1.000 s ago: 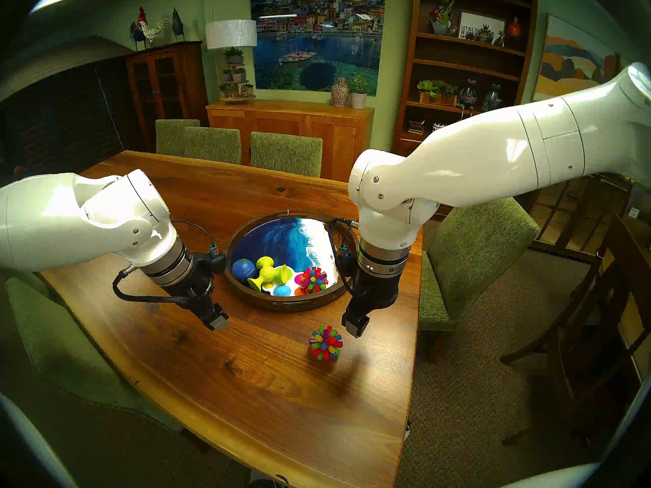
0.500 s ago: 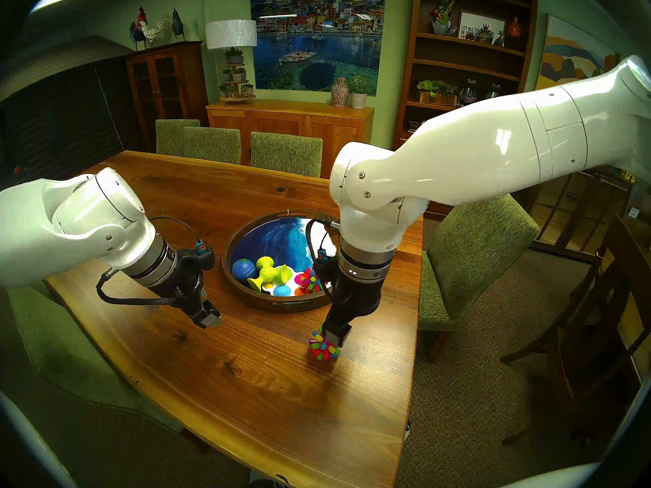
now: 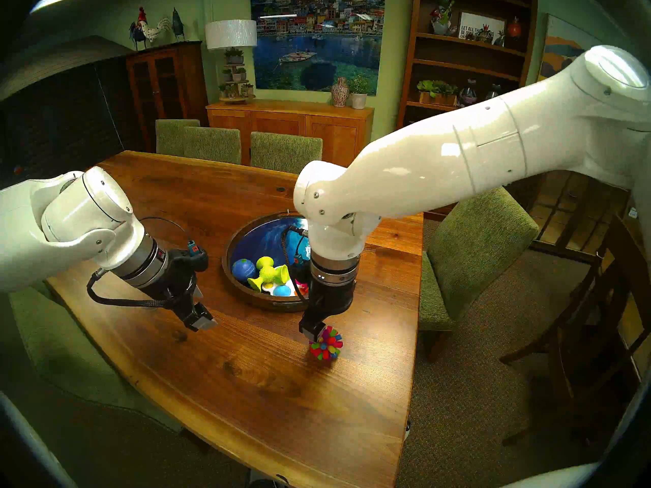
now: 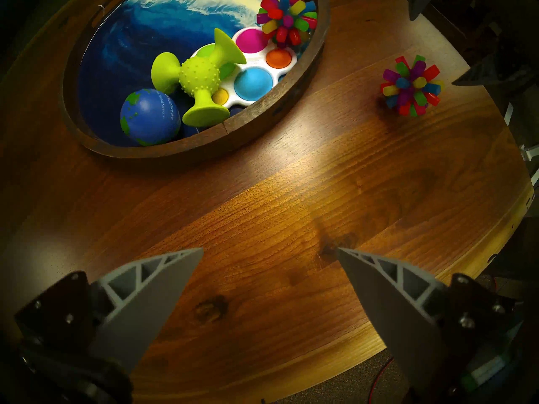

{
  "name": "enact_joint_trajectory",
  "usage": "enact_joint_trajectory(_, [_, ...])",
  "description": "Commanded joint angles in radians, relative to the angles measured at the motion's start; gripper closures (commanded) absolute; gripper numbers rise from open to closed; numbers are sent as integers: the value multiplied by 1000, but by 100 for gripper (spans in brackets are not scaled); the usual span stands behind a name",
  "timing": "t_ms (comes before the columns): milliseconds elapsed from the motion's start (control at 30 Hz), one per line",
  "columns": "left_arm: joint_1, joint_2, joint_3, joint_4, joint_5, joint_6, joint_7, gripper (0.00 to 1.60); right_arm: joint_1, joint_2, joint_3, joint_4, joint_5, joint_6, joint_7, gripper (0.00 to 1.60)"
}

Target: Put toys in center tray

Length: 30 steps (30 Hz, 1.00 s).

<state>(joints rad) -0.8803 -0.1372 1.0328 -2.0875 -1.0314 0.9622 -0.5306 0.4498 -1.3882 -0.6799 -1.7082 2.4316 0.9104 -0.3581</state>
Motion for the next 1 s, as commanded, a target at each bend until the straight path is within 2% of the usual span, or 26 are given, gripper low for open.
enact_joint_trajectory(0, [-95,0,14,9,76,-2,-93,0,-23,-52,-7,57,30,22,-6,0])
enact_joint_trajectory(300, [-165,0,70,17,188,-2,-230,0,-50,-49,-32,61,59,23,-10,0])
enact_joint_trajectory(733, [-258,-3,148,20,298,-2,-366,0,-129,-41,-47,57,29,-46,-5,0])
enact_joint_trajectory(767, [-268,-3,156,20,306,-2,-376,0,-131,-40,-47,56,25,-50,-4,11])
enact_joint_trajectory(800, [-274,-3,162,19,311,-2,-381,0,-132,-39,-47,55,23,-52,-4,58])
enact_joint_trajectory(867, [-288,-4,175,18,316,-2,-387,0,-134,-36,-46,53,19,-59,-2,107])
enact_joint_trajectory(900, [-295,-4,182,17,319,-2,-389,0,-134,-34,-47,50,17,-64,-3,119])
enact_joint_trajectory(933, [-300,-5,187,17,320,-2,-390,0,-133,-33,-48,48,17,-67,-4,159])
enact_joint_trajectory(967, [-307,-6,194,16,321,-2,-392,0,-131,-30,-49,43,16,-70,-5,160])
